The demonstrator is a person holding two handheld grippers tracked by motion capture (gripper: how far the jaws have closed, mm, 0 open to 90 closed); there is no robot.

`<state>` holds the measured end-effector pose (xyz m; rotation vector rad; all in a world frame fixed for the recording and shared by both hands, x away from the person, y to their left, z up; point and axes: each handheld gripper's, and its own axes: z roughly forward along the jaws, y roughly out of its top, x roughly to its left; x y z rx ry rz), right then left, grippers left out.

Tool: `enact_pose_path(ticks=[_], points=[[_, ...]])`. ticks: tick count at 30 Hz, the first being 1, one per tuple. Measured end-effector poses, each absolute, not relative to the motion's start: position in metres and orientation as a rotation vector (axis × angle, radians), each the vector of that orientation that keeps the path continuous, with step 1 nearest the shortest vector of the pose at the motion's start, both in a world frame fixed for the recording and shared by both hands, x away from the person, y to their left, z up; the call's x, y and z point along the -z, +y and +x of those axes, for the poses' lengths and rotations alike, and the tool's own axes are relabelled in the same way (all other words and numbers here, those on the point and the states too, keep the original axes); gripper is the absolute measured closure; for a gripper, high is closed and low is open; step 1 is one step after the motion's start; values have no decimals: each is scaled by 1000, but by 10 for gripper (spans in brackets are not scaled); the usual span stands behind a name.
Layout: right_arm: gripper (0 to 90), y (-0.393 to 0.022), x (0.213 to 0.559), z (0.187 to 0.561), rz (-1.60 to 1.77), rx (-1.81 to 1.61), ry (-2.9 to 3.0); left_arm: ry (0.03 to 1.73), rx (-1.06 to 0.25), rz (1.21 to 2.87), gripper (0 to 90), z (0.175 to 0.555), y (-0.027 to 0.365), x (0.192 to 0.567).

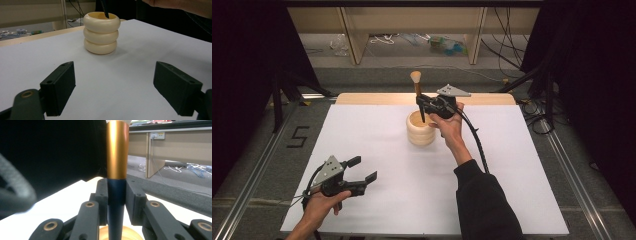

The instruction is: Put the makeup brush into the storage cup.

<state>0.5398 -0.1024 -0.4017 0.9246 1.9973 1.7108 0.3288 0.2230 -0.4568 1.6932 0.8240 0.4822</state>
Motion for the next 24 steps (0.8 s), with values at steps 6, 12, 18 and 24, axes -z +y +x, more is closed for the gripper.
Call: enact_pose_path(ticks=[6, 12, 18, 24], points=[[745, -100, 405, 541, 907, -1704, 1998, 824, -482, 1691, 177, 329, 223, 457], [745, -99, 408, 540, 934, -1710, 2010, 819, -478, 1688, 177, 329, 223, 457], [745, -98, 410, 540, 931, -1693, 2019, 823, -483, 1692, 177, 329, 223, 457], [745, -97, 415, 542, 923, -1687, 2002, 823, -481, 1692, 177, 329, 223, 456]])
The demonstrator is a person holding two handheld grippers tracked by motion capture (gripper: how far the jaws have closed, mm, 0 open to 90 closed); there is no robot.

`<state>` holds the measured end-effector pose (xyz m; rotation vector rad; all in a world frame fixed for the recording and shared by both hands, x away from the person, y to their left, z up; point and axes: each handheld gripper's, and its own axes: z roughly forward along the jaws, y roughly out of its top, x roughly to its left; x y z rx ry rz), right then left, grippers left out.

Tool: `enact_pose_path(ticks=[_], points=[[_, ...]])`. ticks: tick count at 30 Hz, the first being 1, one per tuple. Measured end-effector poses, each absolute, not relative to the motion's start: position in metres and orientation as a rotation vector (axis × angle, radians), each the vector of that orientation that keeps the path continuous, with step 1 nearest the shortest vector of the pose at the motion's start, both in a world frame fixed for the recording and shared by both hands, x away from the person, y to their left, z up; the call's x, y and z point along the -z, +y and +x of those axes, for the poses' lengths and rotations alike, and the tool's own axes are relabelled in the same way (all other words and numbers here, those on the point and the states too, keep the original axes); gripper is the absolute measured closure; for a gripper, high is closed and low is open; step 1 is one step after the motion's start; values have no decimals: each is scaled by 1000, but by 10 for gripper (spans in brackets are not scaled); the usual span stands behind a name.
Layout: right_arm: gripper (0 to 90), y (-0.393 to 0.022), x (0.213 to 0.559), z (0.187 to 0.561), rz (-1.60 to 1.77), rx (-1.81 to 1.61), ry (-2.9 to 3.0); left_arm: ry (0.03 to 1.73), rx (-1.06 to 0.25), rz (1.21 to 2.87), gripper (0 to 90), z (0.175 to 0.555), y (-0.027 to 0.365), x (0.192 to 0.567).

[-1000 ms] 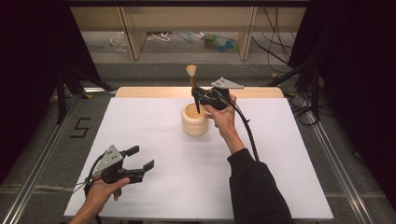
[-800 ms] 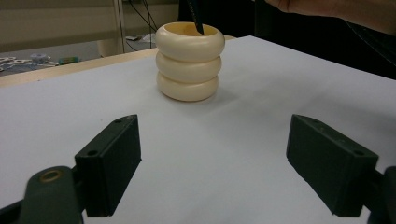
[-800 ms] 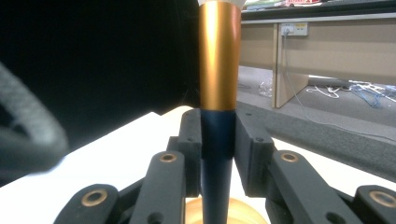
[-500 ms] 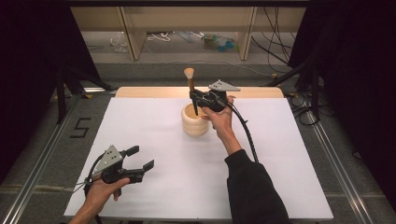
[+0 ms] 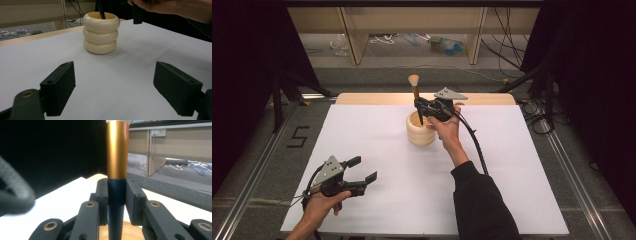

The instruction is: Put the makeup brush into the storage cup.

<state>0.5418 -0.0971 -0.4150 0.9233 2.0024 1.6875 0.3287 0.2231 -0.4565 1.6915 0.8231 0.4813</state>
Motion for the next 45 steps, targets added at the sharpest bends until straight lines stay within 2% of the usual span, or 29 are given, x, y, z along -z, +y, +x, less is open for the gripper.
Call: enact_pose_path(ticks=[25, 27, 29, 45], points=[[738, -95, 433, 541, 970, -1689, 2032, 822, -481, 1691, 177, 329, 223, 456], [658, -97, 435, 541, 982, -1686, 2036, 821, -481, 1692, 177, 328, 223, 456], [652, -97, 435, 539, 979, -1681, 2041, 821, -482, 1693, 177, 329, 223, 457], [417, -110, 414, 528, 944, -1579, 2053, 826, -486, 1699, 177, 328, 223, 457]])
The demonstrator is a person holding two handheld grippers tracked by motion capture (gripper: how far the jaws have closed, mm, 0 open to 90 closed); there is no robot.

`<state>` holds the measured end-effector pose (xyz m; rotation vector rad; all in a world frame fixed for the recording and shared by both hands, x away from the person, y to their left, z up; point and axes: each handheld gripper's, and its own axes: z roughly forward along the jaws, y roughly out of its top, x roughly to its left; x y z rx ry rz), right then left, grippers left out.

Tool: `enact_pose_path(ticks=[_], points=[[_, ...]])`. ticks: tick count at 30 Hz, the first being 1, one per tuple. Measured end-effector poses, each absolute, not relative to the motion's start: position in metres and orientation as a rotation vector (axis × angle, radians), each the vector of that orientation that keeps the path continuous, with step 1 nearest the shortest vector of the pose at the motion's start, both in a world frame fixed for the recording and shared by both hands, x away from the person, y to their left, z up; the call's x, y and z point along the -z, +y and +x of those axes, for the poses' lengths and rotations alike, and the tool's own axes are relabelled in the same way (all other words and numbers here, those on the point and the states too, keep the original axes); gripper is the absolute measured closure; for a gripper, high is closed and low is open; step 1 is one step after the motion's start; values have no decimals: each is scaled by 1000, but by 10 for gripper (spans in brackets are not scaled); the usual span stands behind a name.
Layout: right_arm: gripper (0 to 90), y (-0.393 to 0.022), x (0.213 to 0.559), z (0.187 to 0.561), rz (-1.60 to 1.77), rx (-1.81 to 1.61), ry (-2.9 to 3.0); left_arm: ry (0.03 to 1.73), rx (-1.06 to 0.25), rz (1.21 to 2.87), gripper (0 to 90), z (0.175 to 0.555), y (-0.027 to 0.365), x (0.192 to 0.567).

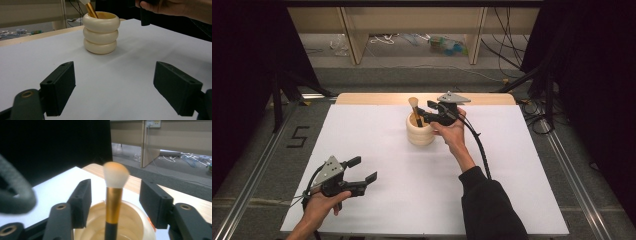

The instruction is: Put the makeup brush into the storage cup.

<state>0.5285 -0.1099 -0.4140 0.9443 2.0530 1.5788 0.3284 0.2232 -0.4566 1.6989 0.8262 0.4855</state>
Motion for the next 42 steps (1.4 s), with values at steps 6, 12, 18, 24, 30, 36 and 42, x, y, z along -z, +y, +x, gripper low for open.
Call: enact_pose_path(ticks=[6, 12, 18, 24, 30, 36, 42], points=[[382, -117, 404, 519, 911, -1534, 2091, 825, -486, 1694, 177, 329, 223, 457], [358, -127, 396, 504, 864, -1510, 2115, 830, -488, 1694, 177, 329, 224, 457], [334, -139, 391, 492, 874, -1504, 2140, 820, -484, 1692, 177, 329, 222, 457], [317, -148, 391, 483, 883, -1504, 2144, 822, -485, 1694, 177, 328, 222, 456], [302, -157, 390, 473, 907, -1516, 2157, 821, -485, 1692, 177, 327, 223, 456], [280, -166, 391, 464, 901, -1520, 2136, 827, -476, 1687, 177, 327, 222, 456], [257, -169, 392, 458, 901, -1513, 2143, 829, -477, 1685, 177, 327, 222, 456]])
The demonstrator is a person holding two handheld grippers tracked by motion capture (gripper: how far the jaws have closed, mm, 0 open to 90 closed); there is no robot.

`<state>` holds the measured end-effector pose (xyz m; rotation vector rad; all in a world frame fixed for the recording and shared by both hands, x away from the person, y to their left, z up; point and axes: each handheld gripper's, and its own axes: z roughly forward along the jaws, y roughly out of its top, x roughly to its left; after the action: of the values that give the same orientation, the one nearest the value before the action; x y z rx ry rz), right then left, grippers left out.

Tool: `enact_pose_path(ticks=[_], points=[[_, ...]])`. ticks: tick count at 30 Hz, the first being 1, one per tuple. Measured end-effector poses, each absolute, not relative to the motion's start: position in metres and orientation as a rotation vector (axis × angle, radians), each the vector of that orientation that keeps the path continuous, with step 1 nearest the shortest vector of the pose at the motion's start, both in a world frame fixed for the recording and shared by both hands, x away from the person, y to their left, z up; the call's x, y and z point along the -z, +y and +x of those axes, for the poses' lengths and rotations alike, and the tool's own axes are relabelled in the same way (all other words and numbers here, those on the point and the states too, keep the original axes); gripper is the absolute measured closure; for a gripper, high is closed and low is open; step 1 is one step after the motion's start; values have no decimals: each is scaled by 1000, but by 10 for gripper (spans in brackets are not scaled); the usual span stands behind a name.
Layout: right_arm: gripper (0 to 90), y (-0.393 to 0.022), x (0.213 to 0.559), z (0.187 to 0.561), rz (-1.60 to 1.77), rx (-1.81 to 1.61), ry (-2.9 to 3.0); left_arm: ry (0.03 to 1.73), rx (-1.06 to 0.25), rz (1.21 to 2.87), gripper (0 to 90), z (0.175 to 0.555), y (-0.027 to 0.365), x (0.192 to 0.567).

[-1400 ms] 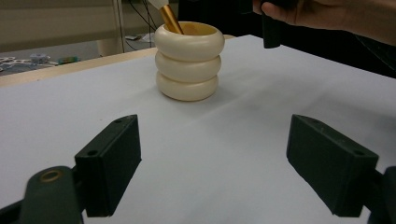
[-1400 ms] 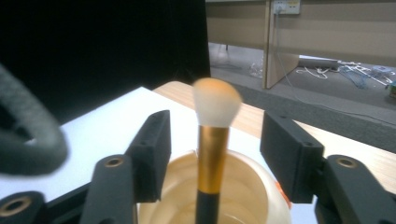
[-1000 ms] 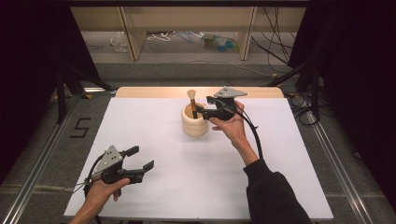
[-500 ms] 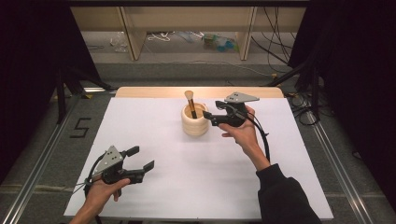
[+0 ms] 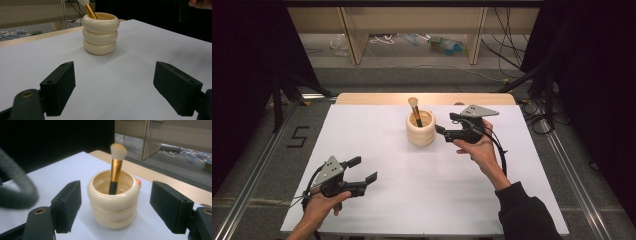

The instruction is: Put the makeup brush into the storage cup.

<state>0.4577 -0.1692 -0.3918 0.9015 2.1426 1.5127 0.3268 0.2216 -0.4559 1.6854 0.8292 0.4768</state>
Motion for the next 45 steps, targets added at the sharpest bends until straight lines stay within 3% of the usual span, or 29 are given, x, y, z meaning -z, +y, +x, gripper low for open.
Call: enact_pose_path(ticks=[45], points=[[210, -193, 400, 413, 891, -1473, 2166, 819, -489, 1690, 177, 327, 223, 455]])
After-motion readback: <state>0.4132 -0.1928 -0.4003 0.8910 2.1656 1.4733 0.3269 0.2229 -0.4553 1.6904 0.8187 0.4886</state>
